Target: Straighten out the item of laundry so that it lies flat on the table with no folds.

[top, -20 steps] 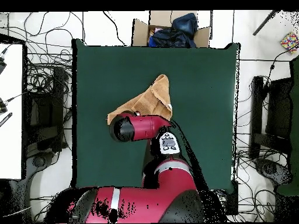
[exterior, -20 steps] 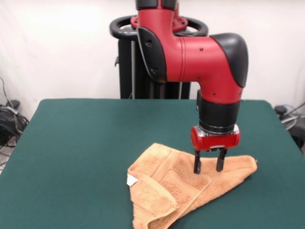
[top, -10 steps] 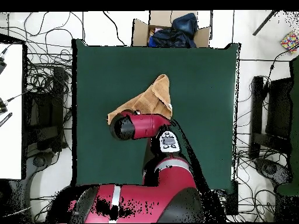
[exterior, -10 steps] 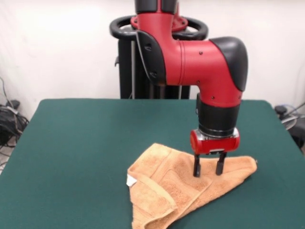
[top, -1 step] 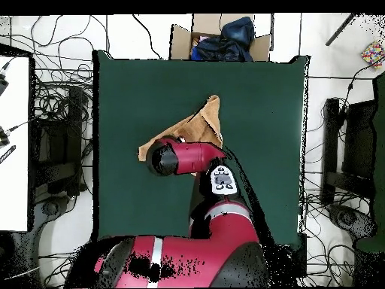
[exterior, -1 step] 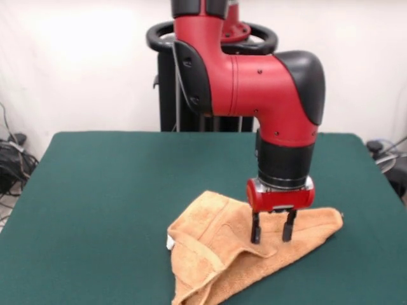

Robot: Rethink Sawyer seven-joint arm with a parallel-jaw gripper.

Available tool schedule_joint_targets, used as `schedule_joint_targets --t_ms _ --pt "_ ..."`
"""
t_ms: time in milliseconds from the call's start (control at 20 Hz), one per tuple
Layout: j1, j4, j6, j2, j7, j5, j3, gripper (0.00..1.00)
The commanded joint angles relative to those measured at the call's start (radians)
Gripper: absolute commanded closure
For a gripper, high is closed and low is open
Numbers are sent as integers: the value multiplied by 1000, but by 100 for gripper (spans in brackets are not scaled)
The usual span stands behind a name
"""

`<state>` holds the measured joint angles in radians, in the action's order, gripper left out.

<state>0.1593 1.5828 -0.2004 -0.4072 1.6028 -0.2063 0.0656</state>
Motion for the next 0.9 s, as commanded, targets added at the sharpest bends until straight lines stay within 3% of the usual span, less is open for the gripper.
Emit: schedule_joint_targets --t_ms 50,900 --pt "48 -88 -124 -3 46 -1 24 0" --pt "50 -102 -152 -26 48 -18 16 0"
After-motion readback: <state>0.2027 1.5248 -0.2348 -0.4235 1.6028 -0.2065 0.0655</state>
